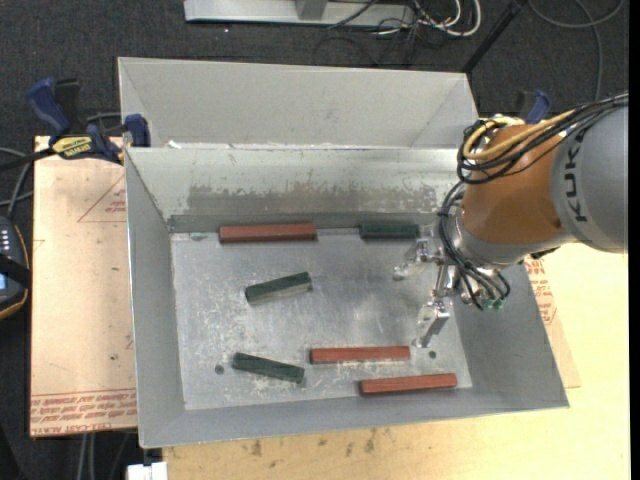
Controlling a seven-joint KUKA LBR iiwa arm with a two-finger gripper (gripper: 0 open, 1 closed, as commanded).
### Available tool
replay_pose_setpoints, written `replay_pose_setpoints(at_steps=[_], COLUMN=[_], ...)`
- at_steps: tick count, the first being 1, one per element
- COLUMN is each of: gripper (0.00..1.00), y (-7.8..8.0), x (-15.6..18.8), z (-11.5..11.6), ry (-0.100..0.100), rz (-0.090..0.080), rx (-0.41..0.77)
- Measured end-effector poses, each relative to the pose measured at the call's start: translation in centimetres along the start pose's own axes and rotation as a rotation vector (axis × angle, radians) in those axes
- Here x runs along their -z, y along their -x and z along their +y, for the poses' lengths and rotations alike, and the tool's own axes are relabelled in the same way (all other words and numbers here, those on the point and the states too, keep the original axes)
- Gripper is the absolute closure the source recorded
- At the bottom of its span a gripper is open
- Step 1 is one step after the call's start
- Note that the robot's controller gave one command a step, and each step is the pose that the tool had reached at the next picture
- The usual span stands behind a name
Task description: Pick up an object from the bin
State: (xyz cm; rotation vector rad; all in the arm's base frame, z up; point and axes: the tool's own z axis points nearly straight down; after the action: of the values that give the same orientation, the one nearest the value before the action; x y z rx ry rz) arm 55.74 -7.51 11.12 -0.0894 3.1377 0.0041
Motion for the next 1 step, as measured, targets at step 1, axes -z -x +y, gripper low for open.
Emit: replay_pose_setpoints(at_steps=[1], gripper=[0.00], y=[-0.89], x=[-1.58], z=[2.09], ry=[-0.002], rz=[0.003], rx=[0.003])
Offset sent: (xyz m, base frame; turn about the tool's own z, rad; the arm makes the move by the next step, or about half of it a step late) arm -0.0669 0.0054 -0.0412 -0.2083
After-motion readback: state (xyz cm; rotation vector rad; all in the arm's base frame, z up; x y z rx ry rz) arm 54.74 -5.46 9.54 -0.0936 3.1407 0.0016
